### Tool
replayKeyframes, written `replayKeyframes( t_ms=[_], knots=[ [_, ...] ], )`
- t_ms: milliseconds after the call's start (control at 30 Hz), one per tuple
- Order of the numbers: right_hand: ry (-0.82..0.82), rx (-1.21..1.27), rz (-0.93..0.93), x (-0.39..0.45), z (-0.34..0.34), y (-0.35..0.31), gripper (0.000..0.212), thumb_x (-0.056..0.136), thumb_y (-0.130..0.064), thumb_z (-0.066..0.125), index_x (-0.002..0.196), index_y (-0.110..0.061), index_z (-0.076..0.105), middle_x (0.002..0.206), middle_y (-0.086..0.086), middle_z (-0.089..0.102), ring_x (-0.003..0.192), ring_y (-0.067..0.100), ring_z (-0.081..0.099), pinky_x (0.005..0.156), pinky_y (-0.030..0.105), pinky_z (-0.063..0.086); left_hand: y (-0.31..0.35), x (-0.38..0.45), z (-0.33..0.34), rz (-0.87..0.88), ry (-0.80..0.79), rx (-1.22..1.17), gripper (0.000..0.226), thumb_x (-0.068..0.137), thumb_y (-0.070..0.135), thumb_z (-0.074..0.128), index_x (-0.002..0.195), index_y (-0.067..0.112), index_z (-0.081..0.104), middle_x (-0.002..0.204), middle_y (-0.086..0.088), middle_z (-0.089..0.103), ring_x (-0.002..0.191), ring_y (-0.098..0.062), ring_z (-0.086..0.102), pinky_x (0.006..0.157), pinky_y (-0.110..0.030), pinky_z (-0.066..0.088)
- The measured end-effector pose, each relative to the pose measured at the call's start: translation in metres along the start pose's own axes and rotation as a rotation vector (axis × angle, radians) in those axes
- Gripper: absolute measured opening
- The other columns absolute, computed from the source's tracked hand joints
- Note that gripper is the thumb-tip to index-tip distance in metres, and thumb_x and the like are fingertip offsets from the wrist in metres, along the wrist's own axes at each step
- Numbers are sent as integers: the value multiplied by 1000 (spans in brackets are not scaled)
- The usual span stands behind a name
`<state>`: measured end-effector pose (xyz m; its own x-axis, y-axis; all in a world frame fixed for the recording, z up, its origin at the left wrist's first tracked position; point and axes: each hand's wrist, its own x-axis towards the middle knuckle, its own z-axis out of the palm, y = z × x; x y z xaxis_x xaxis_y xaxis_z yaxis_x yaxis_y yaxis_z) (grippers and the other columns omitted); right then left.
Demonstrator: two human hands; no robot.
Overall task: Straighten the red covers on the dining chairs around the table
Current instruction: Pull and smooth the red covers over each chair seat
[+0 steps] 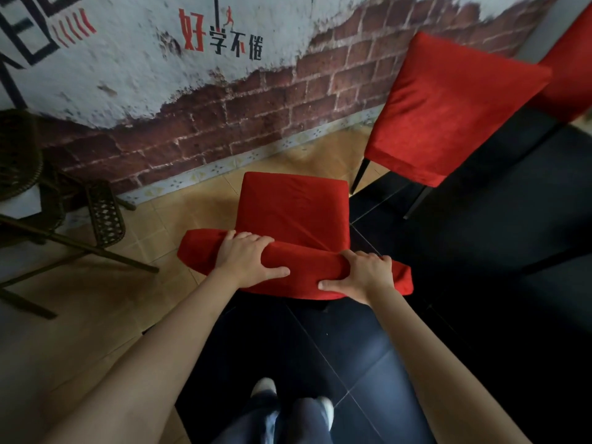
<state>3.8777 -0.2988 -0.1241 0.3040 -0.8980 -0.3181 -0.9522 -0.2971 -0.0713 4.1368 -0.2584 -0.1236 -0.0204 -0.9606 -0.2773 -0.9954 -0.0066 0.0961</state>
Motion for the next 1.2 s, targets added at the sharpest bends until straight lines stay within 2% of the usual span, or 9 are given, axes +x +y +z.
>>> replayKeyframes(
  t_ms=[133, 267, 700, 933, 1100, 1200],
  knots=[
    [2, 18, 48, -23, 9, -13, 111, 43, -102, 22, 129, -38, 49, 103, -7, 63, 101, 21, 58, 97, 45, 34, -6, -11, 1, 59, -21, 40, 101, 59, 95, 23, 136, 34, 46, 136, 5, 55, 127, -18, 47, 111, -44, 26],
    [2, 12, 98, -40, 14, -25, 111, 45, -101, 22, 129, -35, 49, 106, -5, 63, 104, 23, 58, 99, 46, 34, -10, -18, 2, 91, -2, 64, 96, 62, 93, 26, 135, 33, 47, 134, 5, 56, 125, -18, 49, 110, -43, 27],
    [28, 57, 204, -86, 37, -57, 110, 43, -101, 22, 125, -33, 51, 107, -5, 62, 103, 22, 57, 98, 46, 34, -28, -44, 17, 215, 34, 107, 101, 56, 93, 17, 129, 33, 52, 126, 7, 60, 117, -17, 54, 103, -38, 32],
    [61, 104, 337, -111, 47, -90, 106, 41, -102, 21, 118, -36, 53, 98, -9, 61, 97, 20, 58, 95, 43, 34, -47, -44, 17, 367, 58, 125, 96, 59, 92, 21, 127, 32, 54, 122, 8, 62, 114, -17, 55, 102, -39, 34],
    [80, 156, 469, -129, 58, -122, 104, 41, -103, 21, 115, -37, 53, 84, -12, 50, 93, 19, 57, 94, 43, 32, -60, -41, 12, 487, 57, 182, 99, 58, 94, 17, 127, 32, 54, 117, 8, 64, 109, -16, 58, 100, -38, 37],
    [98, 175, 524, -139, 63, -140, 101, 43, -103, 22, 111, -36, 53, 89, -10, 58, 93, 19, 57, 92, 42, 32, -69, -42, 10, 551, 40, 204, 99, 59, 94, 18, 128, 32, 53, 118, 10, 64, 110, -15, 58, 101, -37, 36]
  ],
)
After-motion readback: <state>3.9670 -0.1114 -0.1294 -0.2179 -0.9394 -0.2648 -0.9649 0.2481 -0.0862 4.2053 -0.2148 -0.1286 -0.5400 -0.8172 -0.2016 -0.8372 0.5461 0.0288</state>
